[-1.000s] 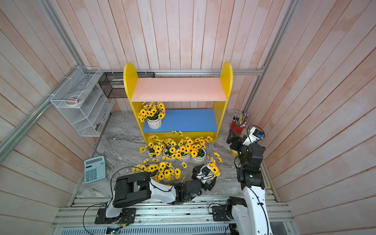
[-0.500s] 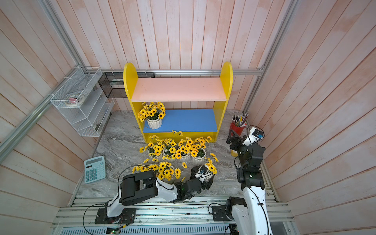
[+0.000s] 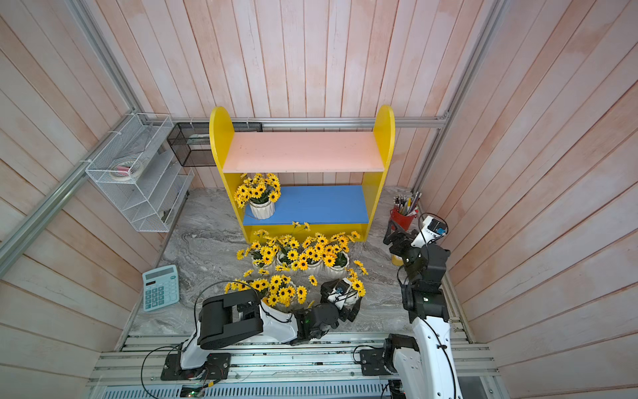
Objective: Take the sunflower pots off the shelves
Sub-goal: Place the sunflower pot at the center of the board.
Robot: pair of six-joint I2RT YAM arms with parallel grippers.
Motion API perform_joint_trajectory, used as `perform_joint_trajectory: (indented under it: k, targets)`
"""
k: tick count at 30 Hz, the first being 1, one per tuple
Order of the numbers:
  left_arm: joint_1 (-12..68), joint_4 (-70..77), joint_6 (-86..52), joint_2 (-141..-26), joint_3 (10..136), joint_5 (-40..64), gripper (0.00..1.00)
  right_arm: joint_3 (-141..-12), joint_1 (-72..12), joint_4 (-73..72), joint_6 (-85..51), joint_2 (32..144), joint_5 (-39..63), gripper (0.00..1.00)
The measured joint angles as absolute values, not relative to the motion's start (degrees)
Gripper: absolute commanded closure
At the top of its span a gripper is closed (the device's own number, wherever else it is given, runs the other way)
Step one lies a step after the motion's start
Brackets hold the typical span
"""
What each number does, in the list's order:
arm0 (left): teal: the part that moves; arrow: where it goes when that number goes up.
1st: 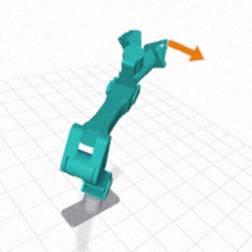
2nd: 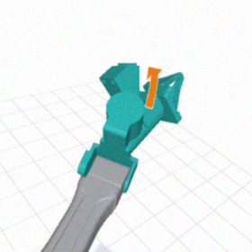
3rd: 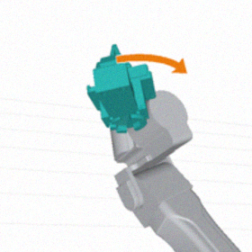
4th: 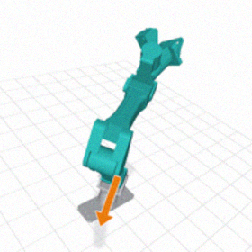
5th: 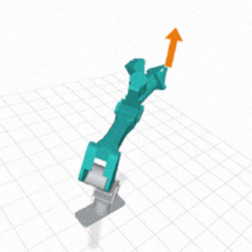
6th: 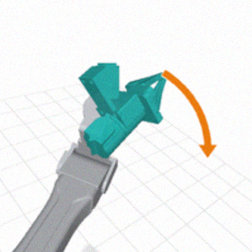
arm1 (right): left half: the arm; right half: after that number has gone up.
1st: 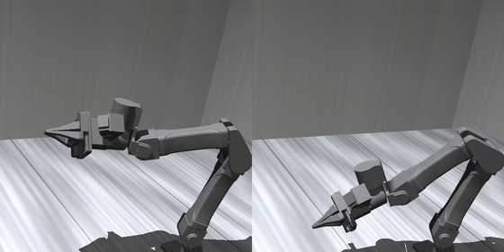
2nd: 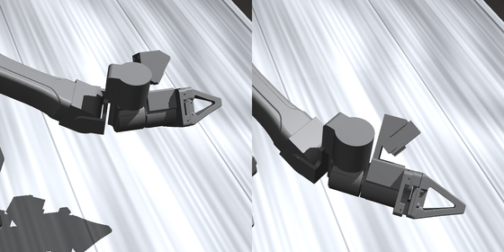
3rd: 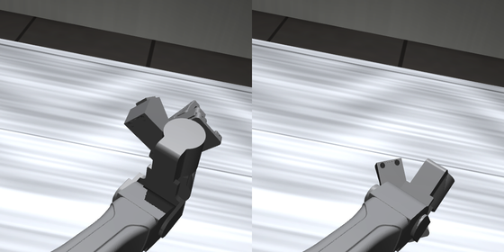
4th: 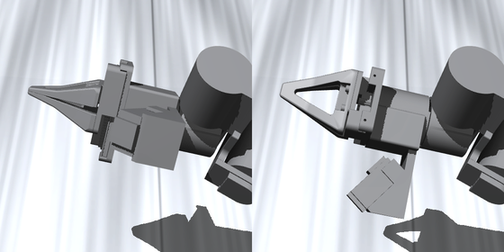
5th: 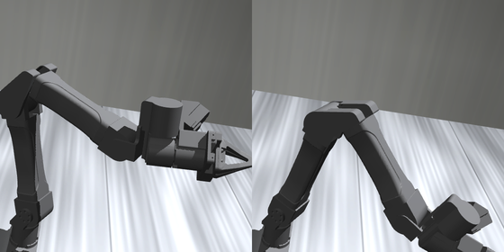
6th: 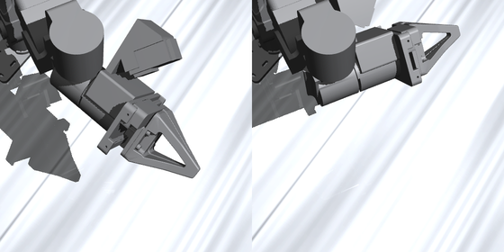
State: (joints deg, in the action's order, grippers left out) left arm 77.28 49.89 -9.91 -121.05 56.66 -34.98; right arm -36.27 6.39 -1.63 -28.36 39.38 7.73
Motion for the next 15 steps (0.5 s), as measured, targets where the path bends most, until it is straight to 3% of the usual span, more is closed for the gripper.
perform_joint_trajectory:
  k: [15]
  targets:
    - [78.85, 38.13, -9.67, -108.55, 56.73, -39.16, 0.0, -36.27, 6.39, 0.08, -28.49, 39.38, 8.71, 0.04]
